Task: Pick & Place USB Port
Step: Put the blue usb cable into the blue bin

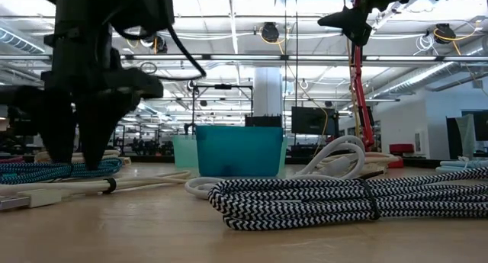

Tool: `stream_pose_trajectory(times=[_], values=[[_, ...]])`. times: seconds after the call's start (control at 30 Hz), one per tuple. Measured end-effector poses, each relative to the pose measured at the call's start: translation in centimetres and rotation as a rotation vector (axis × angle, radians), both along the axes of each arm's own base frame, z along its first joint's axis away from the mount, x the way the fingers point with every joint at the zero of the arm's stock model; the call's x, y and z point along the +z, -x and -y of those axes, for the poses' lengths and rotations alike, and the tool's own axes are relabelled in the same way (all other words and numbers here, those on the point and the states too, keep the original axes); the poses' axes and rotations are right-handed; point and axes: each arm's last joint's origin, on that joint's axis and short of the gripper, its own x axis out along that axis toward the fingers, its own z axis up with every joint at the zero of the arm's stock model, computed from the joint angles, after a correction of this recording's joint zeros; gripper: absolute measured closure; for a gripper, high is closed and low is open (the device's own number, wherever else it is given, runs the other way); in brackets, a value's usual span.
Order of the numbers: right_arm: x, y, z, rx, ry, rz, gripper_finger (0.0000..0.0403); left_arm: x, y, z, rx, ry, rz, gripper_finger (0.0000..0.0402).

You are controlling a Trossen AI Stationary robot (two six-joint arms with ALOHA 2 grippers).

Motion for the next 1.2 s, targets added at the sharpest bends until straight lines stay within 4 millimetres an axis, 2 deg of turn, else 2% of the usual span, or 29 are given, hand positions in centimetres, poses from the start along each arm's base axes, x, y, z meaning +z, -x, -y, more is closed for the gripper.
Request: stream_pose_trajectory(times=[0.13, 0.2, 0.27, 0.37, 0.43, 0.57, 0.7, 0.8, 0.9, 1.0, 1.2], values=[[0.0, 0.0, 0.0, 0.000, 0.000, 0.000, 0.0149, -1.2, -0.4, 0.3, -0.003, 0.040, -0.046, 0.0220], [0.0, 0.0, 0.0, 0.000, 0.000, 0.000, 0.0149, -1.4, -0.4, 0.3, 0.002, 0.055, -0.063, 0.0235], [0.0, 0.0, 0.0, 0.000, 0.000, 0.000, 0.0149, -1.4, -0.4, 0.2, 0.006, 0.058, -0.070, 0.0270], [0.0, 0.0, 0.0, 0.000, 0.000, 0.000, 0.0149, -0.8, -0.1, -0.1, -0.003, 0.069, -0.072, 0.0355], [0.0, 0.0, 0.0, 0.000, 0.000, 0.001, 0.0149, -0.2, 0.0, -0.4, 0.008, 0.078, -0.046, 0.0380], [0.0, 0.0, 0.0, 0.001, 0.001, 0.001, 0.0149, 2.1, -0.4, -1.5, 0.073, 0.056, 0.100, 0.0378], [0.0, 0.0, 0.0, 0.001, 0.002, 0.003, 0.0149, 5.4, -1.8, -3.2, 0.163, -0.021, 0.410, 0.0381], [0.0, 0.0, 0.0, 0.001, 0.003, 0.004, 0.0149, 7.4, -3.0, -4.9, 0.232, -0.110, 0.572, 0.0381], [0.0, 0.0, 0.0, -0.002, 0.004, 0.004, 0.0149, 9.0, -4.1, -7.1, 0.253, -0.182, 0.639, 0.0381], [0.0, 0.0, 0.1, -0.021, 0.011, 0.004, 0.0149, 9.7, -5.5, -9.5, 0.241, -0.209, 0.655, 0.0381], [0.0, 0.0, 0.1, -0.042, 0.022, 0.003, 0.0149, 9.1, -7.3, -13.4, 0.221, -0.150, 0.613, 0.0381]])
